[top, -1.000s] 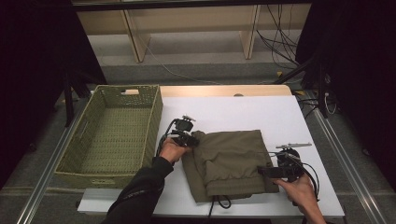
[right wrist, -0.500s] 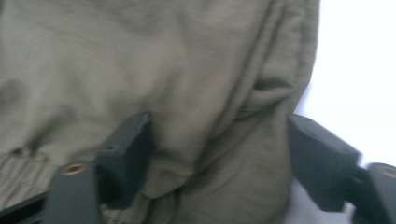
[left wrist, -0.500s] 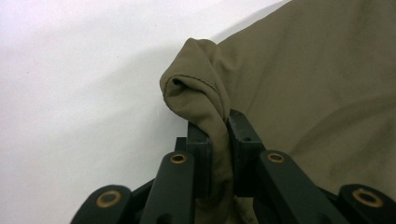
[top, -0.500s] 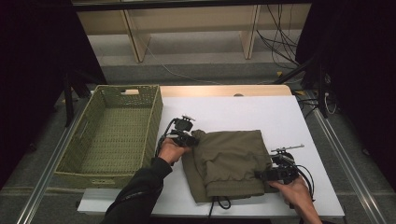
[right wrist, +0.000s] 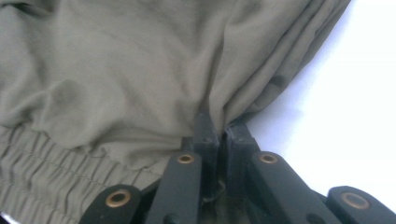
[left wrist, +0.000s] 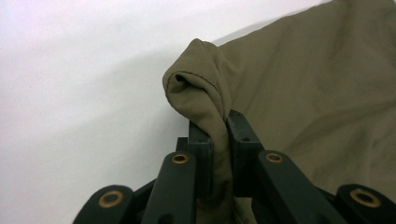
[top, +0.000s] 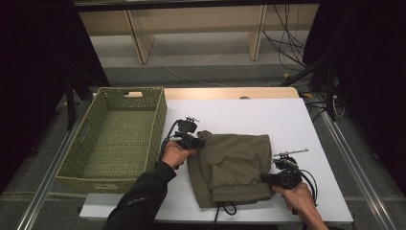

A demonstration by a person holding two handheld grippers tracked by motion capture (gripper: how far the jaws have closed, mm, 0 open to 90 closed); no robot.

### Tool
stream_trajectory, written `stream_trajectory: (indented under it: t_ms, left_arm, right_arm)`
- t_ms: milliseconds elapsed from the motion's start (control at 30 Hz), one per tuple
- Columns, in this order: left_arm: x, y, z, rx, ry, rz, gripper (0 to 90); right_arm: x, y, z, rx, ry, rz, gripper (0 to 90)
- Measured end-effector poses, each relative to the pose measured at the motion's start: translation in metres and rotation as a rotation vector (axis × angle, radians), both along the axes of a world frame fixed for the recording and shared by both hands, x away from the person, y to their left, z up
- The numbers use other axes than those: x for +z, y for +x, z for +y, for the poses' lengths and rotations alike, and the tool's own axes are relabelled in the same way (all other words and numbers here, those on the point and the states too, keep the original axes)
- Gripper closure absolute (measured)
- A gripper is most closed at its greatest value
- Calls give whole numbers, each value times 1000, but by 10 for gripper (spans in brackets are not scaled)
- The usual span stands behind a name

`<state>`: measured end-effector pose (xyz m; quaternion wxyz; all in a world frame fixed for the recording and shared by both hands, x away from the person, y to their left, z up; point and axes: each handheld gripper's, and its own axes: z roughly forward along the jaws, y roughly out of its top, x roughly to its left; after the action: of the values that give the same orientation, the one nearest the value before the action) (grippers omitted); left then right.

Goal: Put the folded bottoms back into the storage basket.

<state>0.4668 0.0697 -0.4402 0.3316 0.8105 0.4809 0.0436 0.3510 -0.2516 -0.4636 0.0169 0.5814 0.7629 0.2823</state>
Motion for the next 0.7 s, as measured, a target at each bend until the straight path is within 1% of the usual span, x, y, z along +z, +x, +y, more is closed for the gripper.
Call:
stream_trajectory:
  t_ms: [67,133,167,200,300,367,433,533,633,700]
  left_arm:
    - [4,-1,1,-1,-9,-4,817]
    - [8,-2,2,-11,-9,-2,820]
    - [12,-3,2,-17,-9,-7,820]
    - [15,-4,2,-23,-10,-12,821]
    - [27,-8,4,-39,-18,-29,822]
    - [34,-9,7,-44,-29,-33,821]
    - [40,-12,11,-50,-30,-40,821]
    - [49,-14,16,-54,-37,-47,821]
    - [58,-15,23,-50,-56,-48,821]
    - [63,-15,27,-50,-62,-49,821]
  right_arm:
    - [4,-2,-1,6,3,-16,870]
    - [8,-3,-1,11,13,-31,872]
    - [10,-4,-1,12,17,-36,872]
    - [14,-6,-2,11,38,-45,873]
    - [23,-10,-3,16,66,-73,873]
    - [29,-12,-3,21,80,-90,874]
    - [34,-15,-1,27,87,-106,874]
    - [40,-17,1,32,104,-123,874]
    - [47,-18,4,34,122,-134,874]
    - [50,-19,6,39,130,-144,874]
